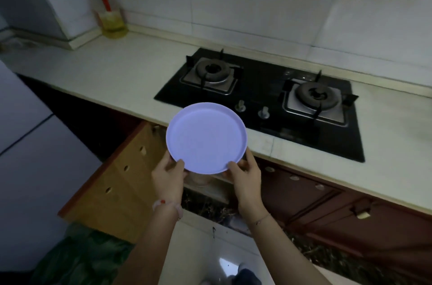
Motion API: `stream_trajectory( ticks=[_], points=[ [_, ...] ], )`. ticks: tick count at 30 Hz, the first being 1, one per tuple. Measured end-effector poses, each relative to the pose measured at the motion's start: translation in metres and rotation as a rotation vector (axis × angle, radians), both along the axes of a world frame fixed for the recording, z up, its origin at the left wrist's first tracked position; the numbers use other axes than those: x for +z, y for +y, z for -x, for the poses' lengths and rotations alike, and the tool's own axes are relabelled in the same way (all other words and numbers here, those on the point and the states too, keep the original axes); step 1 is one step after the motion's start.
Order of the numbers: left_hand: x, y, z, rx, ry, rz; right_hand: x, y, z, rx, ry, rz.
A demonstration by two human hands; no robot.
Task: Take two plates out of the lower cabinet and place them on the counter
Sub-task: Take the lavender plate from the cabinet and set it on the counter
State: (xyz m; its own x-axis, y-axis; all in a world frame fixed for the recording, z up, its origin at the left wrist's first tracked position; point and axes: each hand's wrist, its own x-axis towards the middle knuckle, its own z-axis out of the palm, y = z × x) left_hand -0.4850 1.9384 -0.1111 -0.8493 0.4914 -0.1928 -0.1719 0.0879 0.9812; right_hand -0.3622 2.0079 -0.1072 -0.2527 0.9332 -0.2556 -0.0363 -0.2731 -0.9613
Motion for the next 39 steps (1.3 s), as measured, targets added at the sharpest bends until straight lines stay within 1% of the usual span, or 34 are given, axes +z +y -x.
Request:
stream_trajectory(
  ticks=[2,5,9,15,23,28,33,39],
  points=[
    [0.001,0.015,-0.014,-0.076,-0.037,0.004,-0.001,0.011,-0.021,-0.054,0.035,0.019],
    [0.000,0.038,-0.041,-0.172,-0.042,-0.010,-0.001,0.025,-0.055,-0.148,0.064,0.033],
    [0.005,0.075,-0.087,-0.299,-0.045,-0.016,0.003,0.048,-0.104,-0.280,0.049,0.019],
    [0.012,0.139,-0.164,-0.433,-0.086,-0.007,0.005,0.097,-0.187,-0.421,0.039,-0.002],
    [0.003,0.227,-0.269,-0.505,-0.119,0.036,0.001,0.174,-0.302,-0.438,0.047,-0.030],
    [0.000,0.279,-0.326,-0.582,-0.140,0.068,-0.005,0.219,-0.362,-0.474,0.015,-0.030],
    [-0.004,0.322,-0.360,-0.670,-0.183,0.109,-0.016,0.257,-0.399,-0.503,-0.014,0.002],
    [-0.009,0.372,-0.387,-0.726,-0.088,0.196,-0.032,0.298,-0.423,-0.554,-0.102,0.042]
  ],
)
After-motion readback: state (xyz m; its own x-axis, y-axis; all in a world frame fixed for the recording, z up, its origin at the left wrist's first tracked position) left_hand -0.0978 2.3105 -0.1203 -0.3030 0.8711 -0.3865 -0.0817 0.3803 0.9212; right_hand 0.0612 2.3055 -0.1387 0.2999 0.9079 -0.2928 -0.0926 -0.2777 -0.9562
